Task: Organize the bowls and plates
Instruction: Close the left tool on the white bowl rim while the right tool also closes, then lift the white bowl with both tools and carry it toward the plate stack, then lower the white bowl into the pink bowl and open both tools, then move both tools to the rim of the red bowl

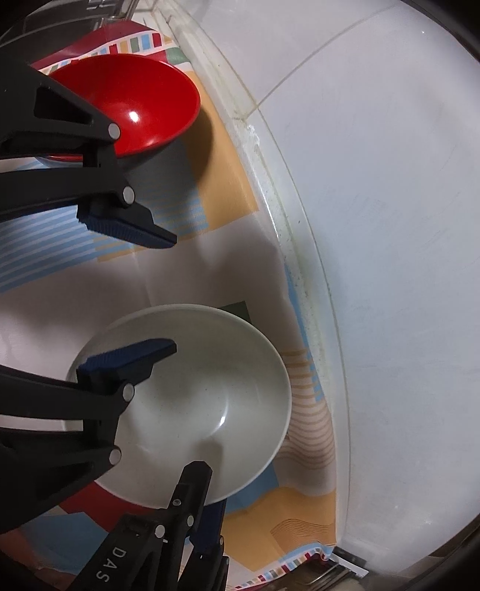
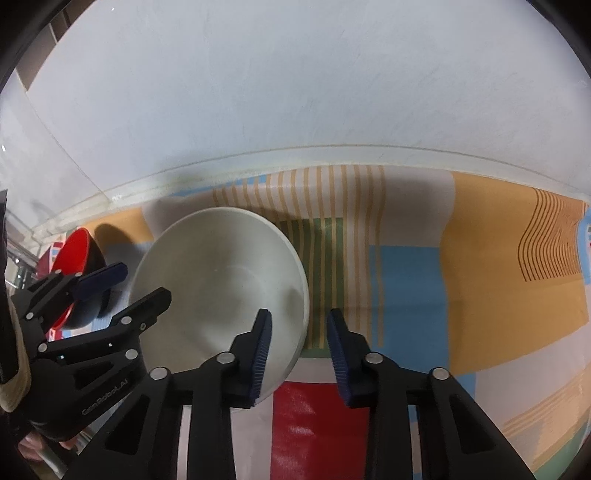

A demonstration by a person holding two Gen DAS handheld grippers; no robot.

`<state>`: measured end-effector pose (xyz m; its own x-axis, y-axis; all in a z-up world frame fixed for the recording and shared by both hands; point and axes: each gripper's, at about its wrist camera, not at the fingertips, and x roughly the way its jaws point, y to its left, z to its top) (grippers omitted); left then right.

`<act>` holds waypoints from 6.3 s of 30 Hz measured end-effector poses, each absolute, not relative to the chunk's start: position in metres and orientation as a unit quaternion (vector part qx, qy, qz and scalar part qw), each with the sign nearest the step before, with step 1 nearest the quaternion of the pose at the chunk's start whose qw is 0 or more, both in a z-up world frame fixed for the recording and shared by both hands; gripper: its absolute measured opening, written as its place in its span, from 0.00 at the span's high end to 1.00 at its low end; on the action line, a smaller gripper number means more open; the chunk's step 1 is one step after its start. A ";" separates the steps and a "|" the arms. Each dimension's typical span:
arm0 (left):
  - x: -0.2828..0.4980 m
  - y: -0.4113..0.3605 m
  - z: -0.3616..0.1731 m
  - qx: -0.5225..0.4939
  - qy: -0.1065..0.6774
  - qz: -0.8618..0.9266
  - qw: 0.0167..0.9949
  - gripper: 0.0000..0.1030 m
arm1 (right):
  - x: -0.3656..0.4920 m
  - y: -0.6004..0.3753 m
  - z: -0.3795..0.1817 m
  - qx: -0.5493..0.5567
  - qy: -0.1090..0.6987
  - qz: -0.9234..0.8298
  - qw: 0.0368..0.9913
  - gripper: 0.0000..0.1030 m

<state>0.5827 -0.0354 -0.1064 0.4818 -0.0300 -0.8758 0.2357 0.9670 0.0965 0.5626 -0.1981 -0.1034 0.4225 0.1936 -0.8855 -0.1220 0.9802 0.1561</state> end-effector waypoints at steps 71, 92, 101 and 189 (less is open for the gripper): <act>0.326 -0.113 -0.033 0.088 0.456 -0.198 0.864 0.86 | 0.311 -0.261 -0.019 0.077 0.471 0.019 0.878 0.89; 0.309 -0.137 -0.079 0.110 0.507 -0.209 0.829 0.86 | 0.285 -0.284 -0.062 0.104 0.524 -0.005 0.845 0.89; 0.307 -0.141 -0.079 0.117 0.503 -0.207 0.831 0.85 | 0.280 -0.287 -0.072 0.116 0.539 -0.001 0.834 0.89; 0.443 0.166 -0.009 0.041 0.395 0.018 0.918 0.10 | 0.472 -0.014 0.000 -0.010 0.441 0.140 0.886 0.24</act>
